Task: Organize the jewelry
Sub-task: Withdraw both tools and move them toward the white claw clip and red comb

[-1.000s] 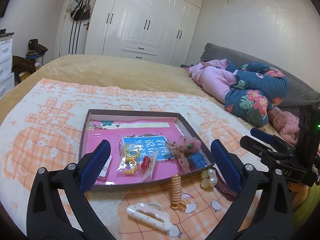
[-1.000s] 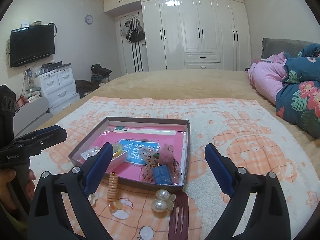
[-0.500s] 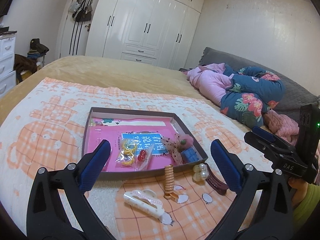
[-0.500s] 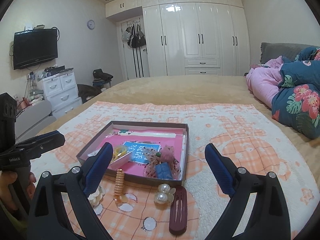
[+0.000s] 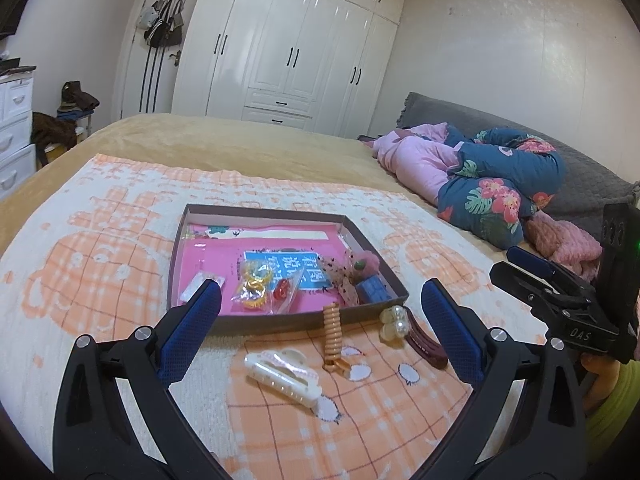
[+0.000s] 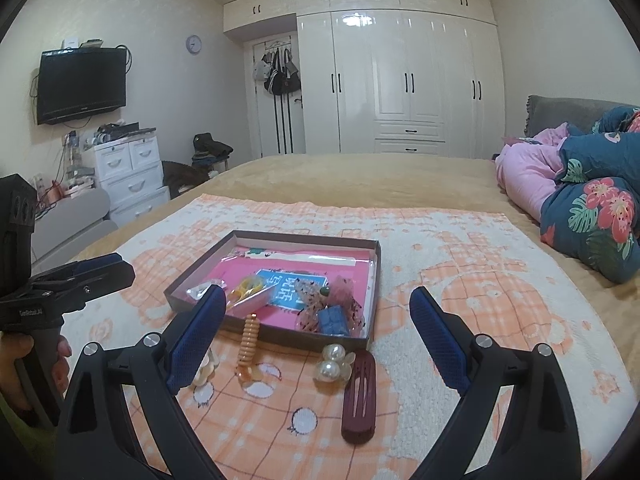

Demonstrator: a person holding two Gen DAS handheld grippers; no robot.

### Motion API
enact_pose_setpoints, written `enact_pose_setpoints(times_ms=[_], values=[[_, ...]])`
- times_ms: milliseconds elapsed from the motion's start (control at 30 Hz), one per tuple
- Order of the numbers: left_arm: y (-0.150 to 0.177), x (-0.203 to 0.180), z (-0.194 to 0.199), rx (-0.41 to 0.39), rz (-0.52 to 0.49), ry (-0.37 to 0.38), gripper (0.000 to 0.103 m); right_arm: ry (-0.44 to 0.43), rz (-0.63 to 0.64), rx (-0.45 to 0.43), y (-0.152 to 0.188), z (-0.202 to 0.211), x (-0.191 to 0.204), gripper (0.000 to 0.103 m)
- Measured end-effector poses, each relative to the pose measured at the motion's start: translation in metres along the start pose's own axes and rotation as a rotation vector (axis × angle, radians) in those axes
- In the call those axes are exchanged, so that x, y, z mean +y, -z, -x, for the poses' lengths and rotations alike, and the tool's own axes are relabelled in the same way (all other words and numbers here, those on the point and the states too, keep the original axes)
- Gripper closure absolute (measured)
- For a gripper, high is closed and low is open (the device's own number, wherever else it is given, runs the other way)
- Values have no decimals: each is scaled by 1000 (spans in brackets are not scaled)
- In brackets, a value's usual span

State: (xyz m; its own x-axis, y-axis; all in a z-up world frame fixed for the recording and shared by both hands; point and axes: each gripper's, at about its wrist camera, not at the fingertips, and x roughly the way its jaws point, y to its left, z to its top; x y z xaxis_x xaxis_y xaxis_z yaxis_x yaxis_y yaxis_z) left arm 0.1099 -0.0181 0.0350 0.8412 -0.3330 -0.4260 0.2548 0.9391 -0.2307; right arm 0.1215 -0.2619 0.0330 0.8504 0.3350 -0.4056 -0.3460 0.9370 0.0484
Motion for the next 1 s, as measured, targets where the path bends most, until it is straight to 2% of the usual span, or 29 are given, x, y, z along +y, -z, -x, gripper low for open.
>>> enact_pose_setpoints(times_ms=[500,1000], values=[[28,5,3,60,0,-36,11,-15,9,64,30,-2,7,12],[50,9,-18,144,7,-48,11,-3,3,126,56,-13,3,12]])
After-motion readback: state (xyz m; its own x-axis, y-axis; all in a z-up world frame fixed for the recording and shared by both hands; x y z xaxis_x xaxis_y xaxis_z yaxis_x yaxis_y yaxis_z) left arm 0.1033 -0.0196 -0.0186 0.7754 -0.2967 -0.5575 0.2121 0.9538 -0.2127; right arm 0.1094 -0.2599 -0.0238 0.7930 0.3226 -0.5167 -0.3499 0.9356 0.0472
